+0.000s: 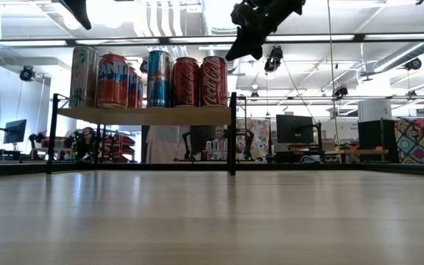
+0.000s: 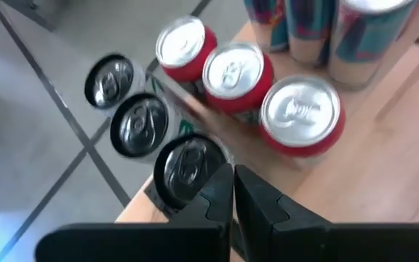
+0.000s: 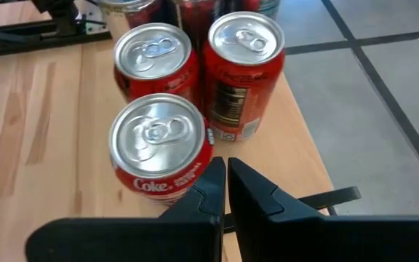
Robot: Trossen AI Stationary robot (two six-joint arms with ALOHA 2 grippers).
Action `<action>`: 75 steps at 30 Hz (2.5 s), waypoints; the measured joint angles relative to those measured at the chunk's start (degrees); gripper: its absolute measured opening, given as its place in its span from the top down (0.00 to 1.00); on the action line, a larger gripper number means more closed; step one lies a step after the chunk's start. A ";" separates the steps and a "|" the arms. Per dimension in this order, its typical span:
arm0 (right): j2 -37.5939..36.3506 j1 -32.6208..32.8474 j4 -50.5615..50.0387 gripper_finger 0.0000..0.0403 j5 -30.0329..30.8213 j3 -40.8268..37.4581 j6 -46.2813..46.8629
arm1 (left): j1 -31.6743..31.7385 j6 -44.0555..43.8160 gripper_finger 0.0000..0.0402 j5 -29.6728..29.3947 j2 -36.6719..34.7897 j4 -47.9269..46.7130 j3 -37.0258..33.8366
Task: Place canned beverage on shelf
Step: Adjust the white pink soda can on the shelf
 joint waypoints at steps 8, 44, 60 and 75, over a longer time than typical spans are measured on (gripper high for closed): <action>0.00 0.31 -1.46 0.98 -0.05 0.00 0.07 | 5.25 1.72 1.00 5.68 0.01 -1.86 -0.04; -0.92 0.31 -2.97 0.98 -0.03 0.02 0.65 | 12.51 8.26 1.00 5.44 4.24 -1.03 -0.13; -0.92 0.31 -3.00 0.98 -0.04 0.02 0.76 | 12.51 7.52 1.00 5.44 5.07 -1.79 -0.13; -0.92 1.81 -4.07 0.98 -0.05 0.02 1.11 | 12.51 7.51 1.00 5.39 6.44 -3.40 0.18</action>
